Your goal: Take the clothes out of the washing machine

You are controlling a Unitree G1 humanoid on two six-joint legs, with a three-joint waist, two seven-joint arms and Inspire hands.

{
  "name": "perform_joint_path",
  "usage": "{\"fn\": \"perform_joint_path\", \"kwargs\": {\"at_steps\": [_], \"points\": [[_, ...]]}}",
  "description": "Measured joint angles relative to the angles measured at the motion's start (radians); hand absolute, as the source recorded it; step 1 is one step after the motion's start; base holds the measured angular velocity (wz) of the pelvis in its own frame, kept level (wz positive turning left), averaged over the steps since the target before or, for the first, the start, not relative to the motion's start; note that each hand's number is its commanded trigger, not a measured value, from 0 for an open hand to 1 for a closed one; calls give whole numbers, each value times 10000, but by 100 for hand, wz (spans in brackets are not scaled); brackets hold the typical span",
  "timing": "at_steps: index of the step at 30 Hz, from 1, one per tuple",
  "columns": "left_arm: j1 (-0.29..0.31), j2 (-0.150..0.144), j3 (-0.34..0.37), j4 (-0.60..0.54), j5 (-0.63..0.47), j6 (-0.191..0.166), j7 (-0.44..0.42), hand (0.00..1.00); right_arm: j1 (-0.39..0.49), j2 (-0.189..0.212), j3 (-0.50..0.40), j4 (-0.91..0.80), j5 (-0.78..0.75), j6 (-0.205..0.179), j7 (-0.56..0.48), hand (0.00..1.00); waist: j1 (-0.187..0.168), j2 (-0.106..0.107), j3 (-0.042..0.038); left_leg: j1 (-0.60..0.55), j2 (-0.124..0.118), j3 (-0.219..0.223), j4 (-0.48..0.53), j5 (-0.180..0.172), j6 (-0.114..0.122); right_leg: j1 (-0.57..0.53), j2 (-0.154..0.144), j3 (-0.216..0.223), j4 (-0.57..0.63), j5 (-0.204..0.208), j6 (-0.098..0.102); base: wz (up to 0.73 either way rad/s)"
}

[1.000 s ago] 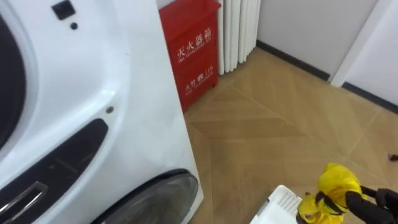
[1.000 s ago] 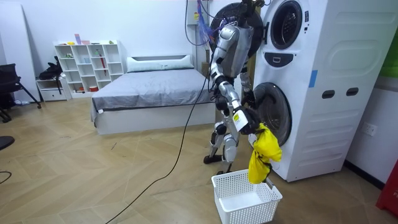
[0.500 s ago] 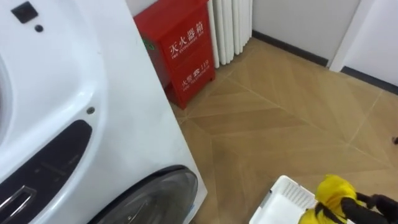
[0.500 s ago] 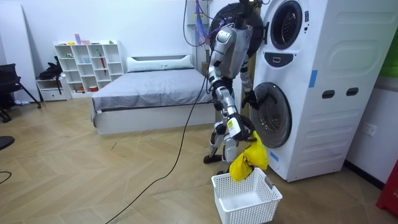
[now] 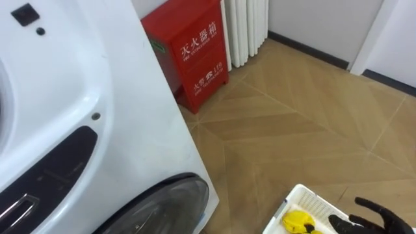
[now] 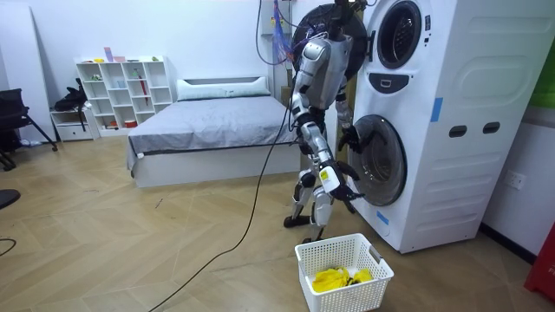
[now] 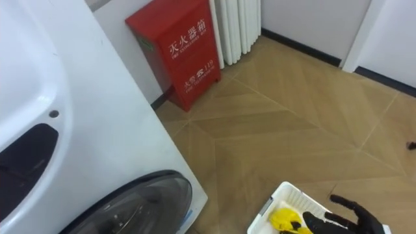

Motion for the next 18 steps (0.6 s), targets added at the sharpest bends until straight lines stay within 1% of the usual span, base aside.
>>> {"fn": "perform_joint_path", "kwargs": {"at_steps": [4,8,10,14,17,18], "points": [[17,0,-4,2,1,-38,0,0,56,-1,1,2,0,0,48,0,-10,-96,45,-13,25,-2,6,0,0,3,-13,-65,0,-50,-7,8],[25,1,-7,7,-14,-37,-8,0,111,1,1,72,3,0,45,0,-24,-146,22,-4,35,-8,6,0,-1,12,-37,-145,-11,-57,-20,2],[23,2,-18,-12,-213,-42,-29,0,187,4,0,78,8,0,18,0,-59,-171,16,-24,44,-32,1,0,-1,29,-92,-293,-9,-56,-23,8],[59,-2,-12,-2,-214,-44,-50,0,204,6,-12,79,3,-1,18,0,-57,-216,-6,1,50,-35,-2,0,-1,139,-106,-299,-131,-56,-22,2],[132,13,-9,-10,-210,-65,-60,0,243,7,-12,118,2,-3,17,0,-41,-224,-17,135,64,-157,-4,1,-1,372,-160,-431,-218,-56,-20,10],[146,26,-6,-9,-211,-91,-64,0,340,4,-14,152,0,-36,13,0,-18,-221,-21,259,76,-312,-33,2,-3,531,-187,-546,-297,-56,-21,20]]}}
